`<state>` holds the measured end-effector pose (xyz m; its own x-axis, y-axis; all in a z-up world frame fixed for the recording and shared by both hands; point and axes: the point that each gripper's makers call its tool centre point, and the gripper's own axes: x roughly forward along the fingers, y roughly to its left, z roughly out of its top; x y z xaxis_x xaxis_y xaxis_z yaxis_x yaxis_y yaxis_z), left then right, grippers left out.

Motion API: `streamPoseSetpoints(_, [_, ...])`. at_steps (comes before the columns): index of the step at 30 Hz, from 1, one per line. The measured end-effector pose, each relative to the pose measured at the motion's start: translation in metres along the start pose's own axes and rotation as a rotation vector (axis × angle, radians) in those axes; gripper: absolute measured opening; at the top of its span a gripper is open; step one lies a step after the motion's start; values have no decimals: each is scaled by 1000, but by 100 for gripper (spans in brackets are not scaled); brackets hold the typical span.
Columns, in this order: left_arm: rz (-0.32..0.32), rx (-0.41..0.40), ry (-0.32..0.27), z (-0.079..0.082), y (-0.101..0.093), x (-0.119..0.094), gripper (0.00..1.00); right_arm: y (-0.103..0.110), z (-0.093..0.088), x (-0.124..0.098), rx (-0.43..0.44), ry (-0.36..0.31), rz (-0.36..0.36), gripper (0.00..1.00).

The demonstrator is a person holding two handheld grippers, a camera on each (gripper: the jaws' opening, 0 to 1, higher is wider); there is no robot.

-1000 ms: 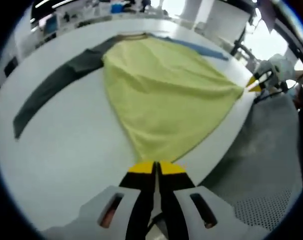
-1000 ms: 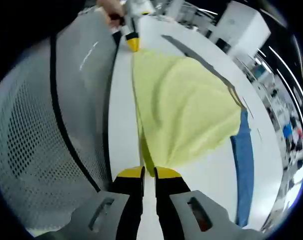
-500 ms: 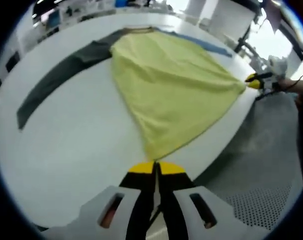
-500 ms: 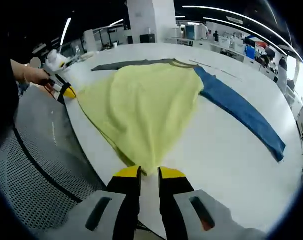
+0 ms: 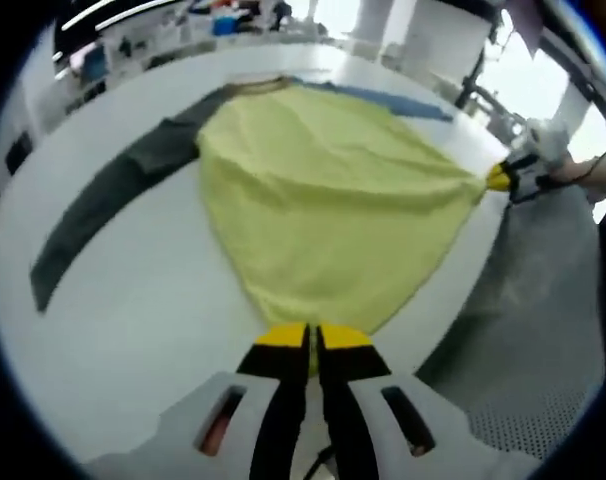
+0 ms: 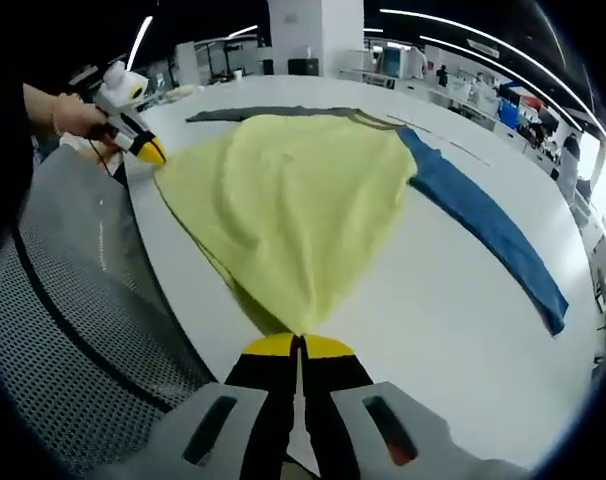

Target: Fold the garment on the visible template until the final outline fits inside the template.

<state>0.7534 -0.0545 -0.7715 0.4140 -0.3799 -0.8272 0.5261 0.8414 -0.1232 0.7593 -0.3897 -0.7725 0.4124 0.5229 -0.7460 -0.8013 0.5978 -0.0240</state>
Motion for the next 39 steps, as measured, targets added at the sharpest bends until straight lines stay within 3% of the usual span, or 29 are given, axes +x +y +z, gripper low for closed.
streamPoseSetpoints(2, [0,5,30,-5,-2,0,0,2,-1,-2,-22,-1,1,2])
streamPoseSetpoints(11, [3,-36,34,-14,6,0,0,11,-14,1,-164,70,21,1])
streamPoseSetpoints(15, [4,-42,41,-19,10,-2,0,9,-12,-4,-123,53,15,1])
streamPoseSetpoints(18, [2,-53,41,-22,10,-4,0,1,-10,-13,-31,27,-22,1])
streamPoseSetpoints(22, [2,-56,39,-22,9,-4,0,-10,11,-21,6,-43,-52,1])
streamPoseSetpoints(25, [3,-55,40,-22,10,-4,0,-11,27,-11,9,-64,-47,1])
streamPoseSetpoints(29, [3,-60,37,-22,9,-4,0,0,43,20,-19,-69,3,1])
streamPoseSetpoints(35, [6,-65,38,-24,10,-5,0,32,29,43,-95,20,121,1])
streamPoseSetpoints(36, [6,-66,39,-25,10,-6,0,30,35,41,-90,-21,101,1])
streamPoseSetpoints(39, [4,-68,36,-27,11,-7,0,31,32,39,-78,2,122,1])
